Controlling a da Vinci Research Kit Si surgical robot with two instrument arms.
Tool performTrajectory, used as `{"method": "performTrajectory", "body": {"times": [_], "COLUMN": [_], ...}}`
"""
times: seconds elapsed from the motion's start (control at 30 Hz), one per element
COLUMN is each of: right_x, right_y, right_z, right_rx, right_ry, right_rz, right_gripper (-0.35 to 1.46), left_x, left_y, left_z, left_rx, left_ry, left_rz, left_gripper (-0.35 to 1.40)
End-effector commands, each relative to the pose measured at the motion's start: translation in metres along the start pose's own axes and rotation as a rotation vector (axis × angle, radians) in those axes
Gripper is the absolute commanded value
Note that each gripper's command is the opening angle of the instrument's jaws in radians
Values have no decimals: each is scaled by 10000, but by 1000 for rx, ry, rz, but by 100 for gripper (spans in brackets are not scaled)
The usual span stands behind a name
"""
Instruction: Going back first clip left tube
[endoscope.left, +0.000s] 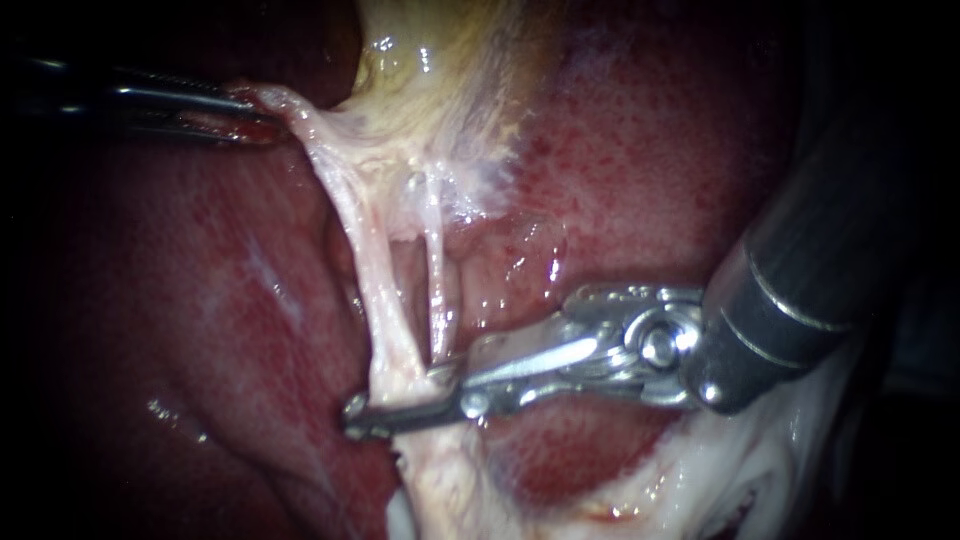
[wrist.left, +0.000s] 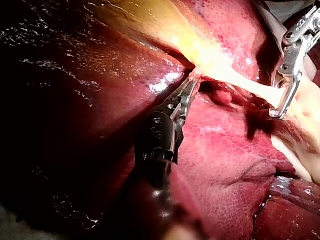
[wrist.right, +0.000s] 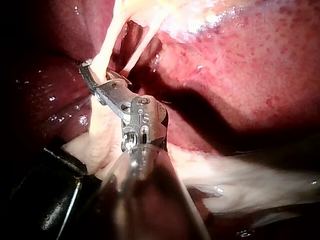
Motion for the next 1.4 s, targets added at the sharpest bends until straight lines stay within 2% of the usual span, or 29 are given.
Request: {"method": "performTrajectory", "body": {"times": [0.03, 0.07, 0.17, 0.3, 0.4, 0.57, 0.67, 0.9, 1.07, 1.13, 1.23, 1.4], "right_x": [0, -1, -4, -7, -8, -14, -18, -15, -20, -21, -19, -18], "right_y": [2, 5, 15, 27, 34, 38, 33, 9, -2, -6, -9, -11], "right_z": [3, 5, 11, 12, 7, -11, -27, -92, -140, -158, -175, -188], "right_rx": [4, 2, -11, -72, -168, -214, -229, -219, -216, -228, -252, -266], "right_ry": [-1, -1, 4, 37, 82, 93, 89, 68, 53, 30, -8, -8], "right_rz": [-32, -80, -112, -201, -259, -347, -414, -585, -632, -641, -656, -651], "right_gripper": [-8, 10, 35, 46, 50, 50, 50, 50, 50, 50, 50, 50], "left_x": [0, 0, 0, 0, 0, -1, -1, -1, -2, -2, -1, -2], "left_y": [0, 0, 0, 0, 0, 0, 0, 0, 0, 0, 0, 1], "left_z": [0, 0, -1, -1, -1, -2, -3, -4, -4, -4, -4, 1], "left_rx": [0, 0, 0, -1, -1, -1, -1, -2, -2, -2, -2, 1], "left_ry": [0, 0, 0, 0, 0, 0, 0, 0, 0, 0, 0, 1], "left_rz": [0, 0, 0, 0, 0, 1, 1, 1, 1, 1, 1, 1], "left_gripper": [-35, -35, -35, -35, -35, -35, -35, -35, -35, -35, -35, -35]}}
